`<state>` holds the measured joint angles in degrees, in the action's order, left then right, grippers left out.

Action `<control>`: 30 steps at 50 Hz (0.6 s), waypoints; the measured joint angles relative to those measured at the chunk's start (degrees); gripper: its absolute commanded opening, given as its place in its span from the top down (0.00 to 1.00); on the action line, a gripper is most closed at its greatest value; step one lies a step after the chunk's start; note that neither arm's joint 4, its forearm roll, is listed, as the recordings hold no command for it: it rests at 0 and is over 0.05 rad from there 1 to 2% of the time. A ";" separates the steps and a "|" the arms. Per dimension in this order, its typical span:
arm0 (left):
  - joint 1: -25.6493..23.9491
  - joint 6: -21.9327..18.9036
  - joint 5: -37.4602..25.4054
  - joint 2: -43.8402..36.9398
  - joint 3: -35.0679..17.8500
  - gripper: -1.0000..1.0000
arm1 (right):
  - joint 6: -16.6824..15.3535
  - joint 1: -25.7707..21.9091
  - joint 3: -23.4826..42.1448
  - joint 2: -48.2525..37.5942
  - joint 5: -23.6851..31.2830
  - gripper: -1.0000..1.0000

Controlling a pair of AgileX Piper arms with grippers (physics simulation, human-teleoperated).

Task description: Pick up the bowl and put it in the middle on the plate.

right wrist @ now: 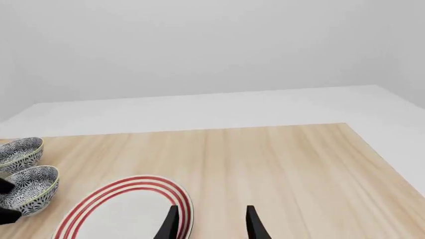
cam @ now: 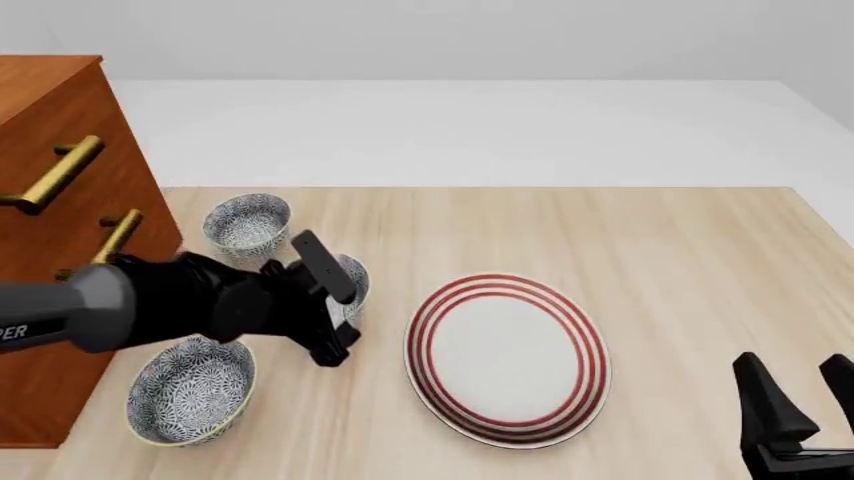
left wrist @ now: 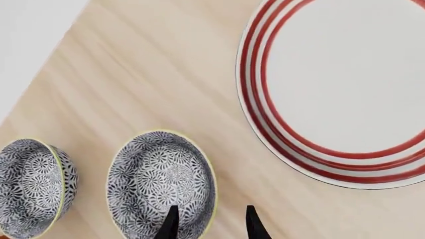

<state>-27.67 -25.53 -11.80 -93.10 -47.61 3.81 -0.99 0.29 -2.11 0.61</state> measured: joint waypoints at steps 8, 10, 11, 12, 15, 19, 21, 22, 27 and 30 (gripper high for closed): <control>-0.22 -0.14 0.92 -1.34 0.33 0.00 | 0.00 0.00 -0.02 -0.18 -0.19 0.00; -0.19 -0.20 1.20 -1.73 0.42 0.00 | 0.00 -0.01 -0.02 -0.22 -0.23 0.00; -0.16 -0.21 1.33 -1.92 0.46 0.00 | 0.00 -0.01 -0.03 -0.27 -0.29 0.00; -0.13 -0.23 1.44 -2.10 0.49 0.00 | 0.00 -0.01 -0.03 -0.31 -0.33 0.00; 0.00 -0.32 1.80 -2.63 0.59 0.00 | 0.00 -0.01 -0.02 -0.30 -0.30 0.00; 0.17 -0.44 2.35 -3.39 0.73 0.00 | 0.00 -0.01 -0.05 -0.41 -0.45 0.00; 0.23 -0.49 2.61 -3.73 0.83 0.00 | 0.00 -0.01 -0.05 -0.41 -0.45 0.00; 0.26 -0.51 2.73 -3.89 0.89 0.00 | 0.00 -0.01 -0.06 -0.41 -0.45 0.00; 0.61 -0.79 3.44 -4.76 1.13 0.00 | 0.00 -0.02 -0.07 -0.51 -0.57 0.00; 0.95 -1.06 3.88 -5.18 1.21 0.00 | 0.00 -0.02 -0.07 -0.46 -0.51 0.00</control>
<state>-26.72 -26.59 -7.92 -98.28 -46.39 3.81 -1.02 0.22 -2.56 0.10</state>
